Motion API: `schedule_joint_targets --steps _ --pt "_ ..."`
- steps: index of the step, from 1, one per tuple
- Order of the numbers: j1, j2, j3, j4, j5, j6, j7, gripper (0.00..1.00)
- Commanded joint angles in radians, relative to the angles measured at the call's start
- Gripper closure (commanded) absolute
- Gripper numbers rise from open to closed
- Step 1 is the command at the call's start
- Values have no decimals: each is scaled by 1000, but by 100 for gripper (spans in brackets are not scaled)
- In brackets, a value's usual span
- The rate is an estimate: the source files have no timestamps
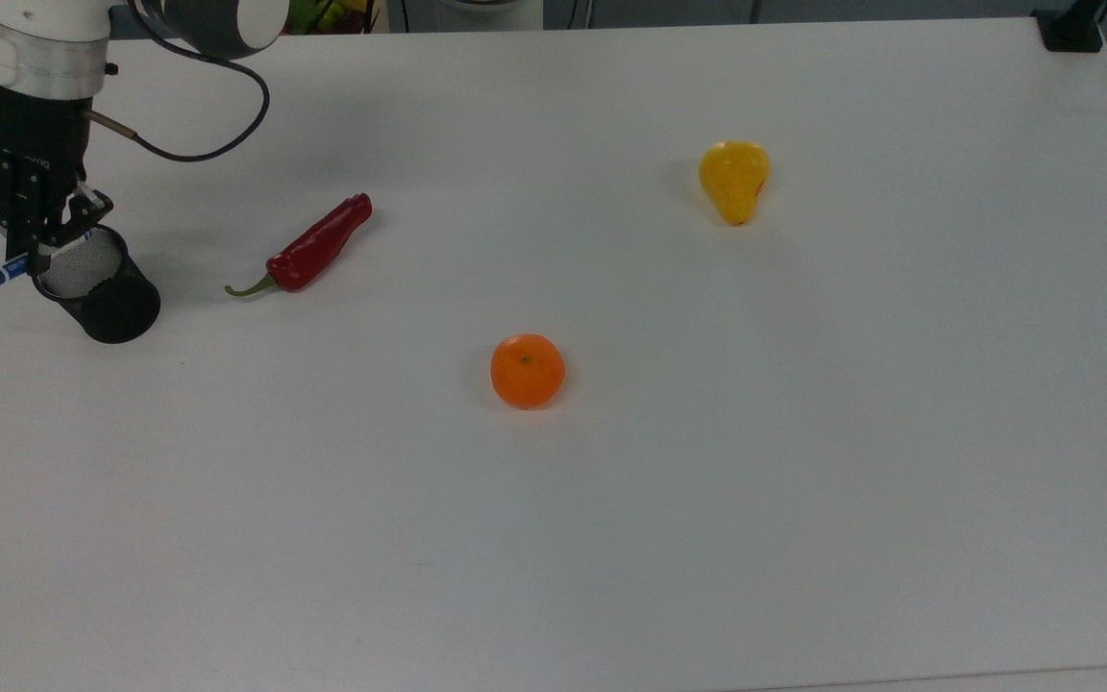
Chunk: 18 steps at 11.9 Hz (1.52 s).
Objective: Place marker
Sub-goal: 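Tilt the marker upright and lower it into the pen cup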
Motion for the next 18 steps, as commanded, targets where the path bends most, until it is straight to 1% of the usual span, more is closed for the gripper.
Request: schedule_joint_targets --steps 1,5,8,9,10,11,13,15,16,18 --pt "-7 -8 8 -102 28 145 -36 100" --pt "-7 -15 12 -147 24 156 -76 100" --pt "-7 -15 12 -147 24 156 -82 100" --pt "-7 -15 12 -147 24 156 -82 97" --pt "-7 -15 12 -147 24 154 -80 91" --pt "-7 -17 12 -147 24 154 -80 80" --pt "-7 -19 12 -147 24 153 -79 69" --pt "-7 -22 12 -147 24 147 -77 51" --pt "-7 -28 12 -147 24 142 -77 41" --pt "-7 -31 12 -147 24 139 -73 14"
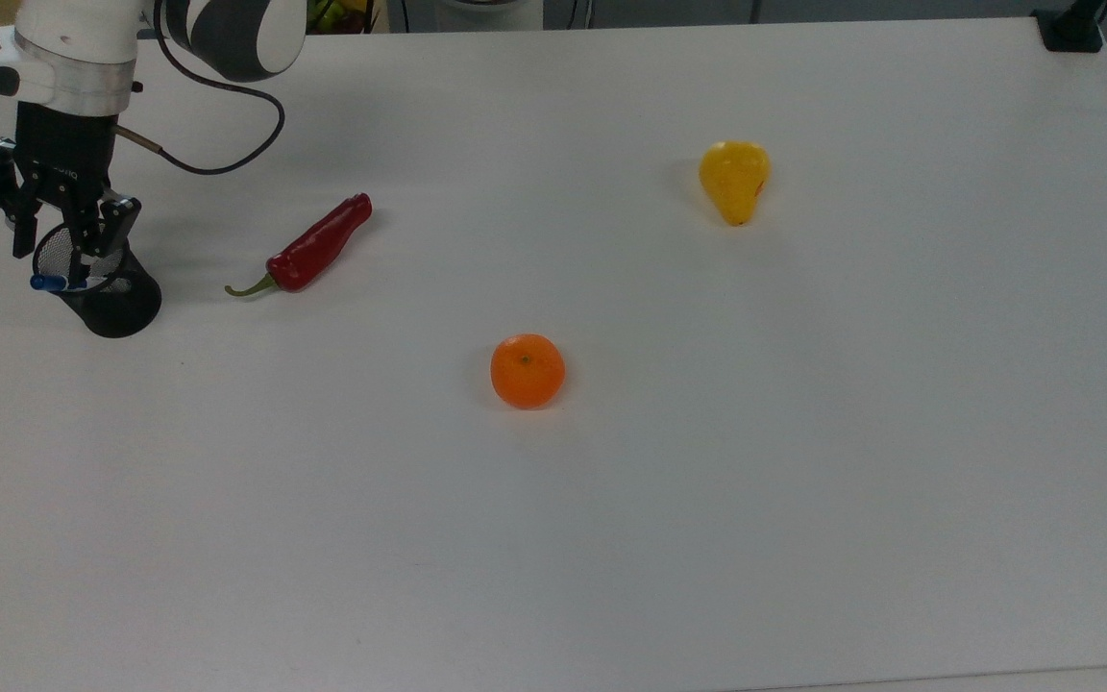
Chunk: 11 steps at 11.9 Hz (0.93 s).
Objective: Place marker
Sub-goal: 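Tilt the marker upright and lower it into the pen cup, then open the gripper to release the marker and raise it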
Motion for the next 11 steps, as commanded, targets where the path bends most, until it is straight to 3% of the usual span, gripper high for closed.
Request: schedule_joint_targets --steps 1,3,9,11 --pt "-1 -40 9 -33 26 7 -26 0" --pt "-1 -51 9 -29 26 -12 -26 0" --pt "4 -198 9 46 24 -414 -28 0" --pt "4 -264 11 137 26 -697 4 0"
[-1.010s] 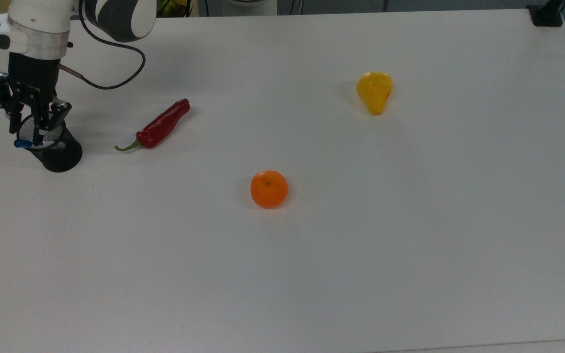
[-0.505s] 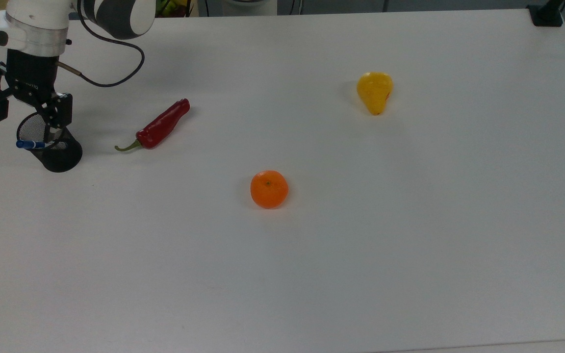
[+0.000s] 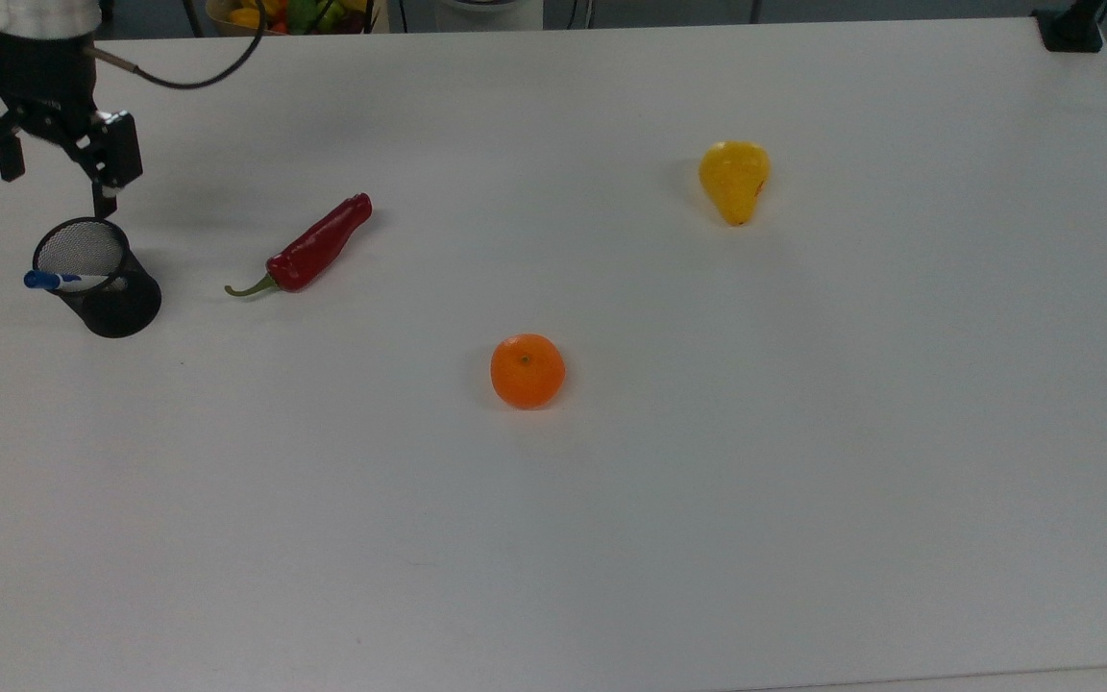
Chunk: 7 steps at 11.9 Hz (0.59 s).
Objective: Place marker
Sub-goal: 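Open the gripper to release the marker and raise it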
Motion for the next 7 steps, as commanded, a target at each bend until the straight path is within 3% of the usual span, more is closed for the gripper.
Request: schedule_joint_targets --steps 1,3,7 --pt "0 -108 9 124 26 -394 44 0" --pt "2 -125 23 219 27 -566 111 0" --pt "-15 -203 142 275 23 -749 299 0"
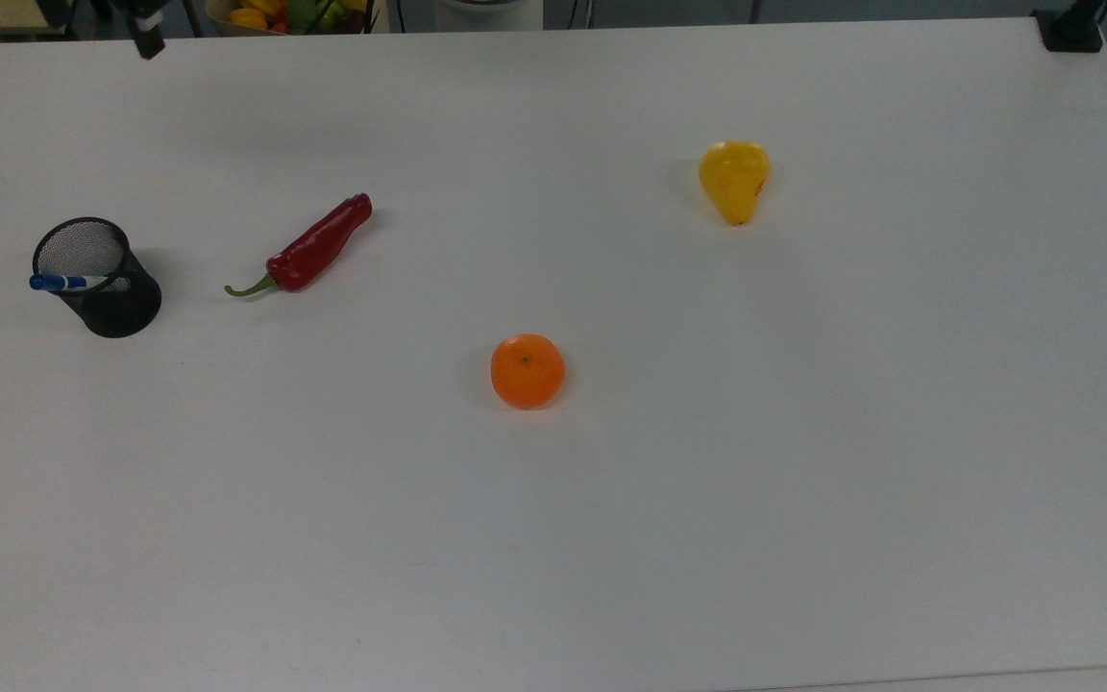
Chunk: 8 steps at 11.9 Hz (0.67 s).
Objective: Place marker
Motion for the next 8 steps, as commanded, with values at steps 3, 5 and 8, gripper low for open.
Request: schedule_joint_targets --steps 3,5,8 --pt "-14 -84 181 45 0 -198 176 0" --pt "-33 -84 280 48 -17 -211 176 0" --pt "-36 -84 357 37 -50 -221 166 0"
